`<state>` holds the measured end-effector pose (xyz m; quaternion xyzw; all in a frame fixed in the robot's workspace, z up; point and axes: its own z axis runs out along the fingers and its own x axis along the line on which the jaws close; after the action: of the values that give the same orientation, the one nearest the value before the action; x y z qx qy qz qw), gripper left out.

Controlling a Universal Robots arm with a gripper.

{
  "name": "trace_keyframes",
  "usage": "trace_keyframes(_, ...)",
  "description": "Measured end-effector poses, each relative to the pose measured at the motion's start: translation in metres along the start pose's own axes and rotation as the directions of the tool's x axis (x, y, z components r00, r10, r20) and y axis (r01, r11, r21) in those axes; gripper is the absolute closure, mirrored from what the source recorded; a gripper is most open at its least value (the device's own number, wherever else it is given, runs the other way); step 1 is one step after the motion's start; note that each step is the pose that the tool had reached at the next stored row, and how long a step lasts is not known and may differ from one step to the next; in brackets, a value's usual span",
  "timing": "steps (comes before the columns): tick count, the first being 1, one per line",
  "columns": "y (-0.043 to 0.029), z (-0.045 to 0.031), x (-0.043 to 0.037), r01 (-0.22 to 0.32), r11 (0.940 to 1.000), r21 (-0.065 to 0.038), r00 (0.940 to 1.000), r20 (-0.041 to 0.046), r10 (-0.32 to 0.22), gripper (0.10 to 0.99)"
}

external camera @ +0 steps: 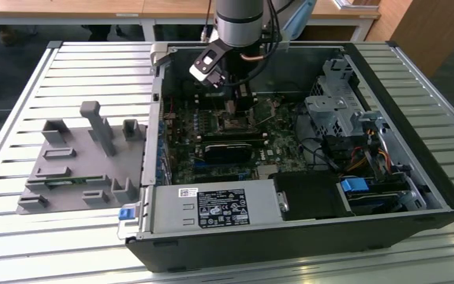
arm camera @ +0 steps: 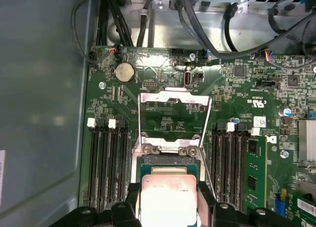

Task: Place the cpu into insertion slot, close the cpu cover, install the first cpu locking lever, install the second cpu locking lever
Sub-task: 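Place the cpu into insertion slot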

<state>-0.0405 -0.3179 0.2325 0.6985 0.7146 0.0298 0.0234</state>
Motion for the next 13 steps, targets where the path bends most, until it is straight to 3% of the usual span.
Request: trace_keyframes(13,-0.0014,0.0183,0.0009,-0.025,0.9997,0.000,0.9997,0.0075,0.025,0.545)
